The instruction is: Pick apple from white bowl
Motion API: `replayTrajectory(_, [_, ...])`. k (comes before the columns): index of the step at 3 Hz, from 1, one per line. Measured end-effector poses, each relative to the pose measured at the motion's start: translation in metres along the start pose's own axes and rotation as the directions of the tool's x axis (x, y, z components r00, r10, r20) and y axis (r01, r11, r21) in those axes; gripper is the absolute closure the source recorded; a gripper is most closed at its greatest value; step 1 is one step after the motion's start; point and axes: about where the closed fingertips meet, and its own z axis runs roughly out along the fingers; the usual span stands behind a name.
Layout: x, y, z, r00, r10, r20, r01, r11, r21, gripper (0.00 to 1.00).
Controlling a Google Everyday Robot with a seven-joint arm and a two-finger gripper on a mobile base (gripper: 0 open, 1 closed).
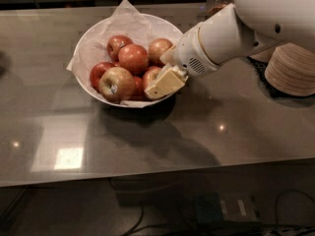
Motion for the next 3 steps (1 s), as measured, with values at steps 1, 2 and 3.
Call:
replayTrajectory(1, [0.002, 0.000, 0.002, 1.000, 0.007, -0.002, -0.007, 1.0000, 0.000, 0.23])
replayTrajectory(2, [0.008, -0.002, 0.010, 1.000, 0.023, -0.014, -0.023, 0.9997, -0.010, 0.22])
replayTrajectory(3, [0.012, -0.005, 0.017, 0.999, 0.038, -0.024, -0.039, 0.9991, -0.019, 0.29])
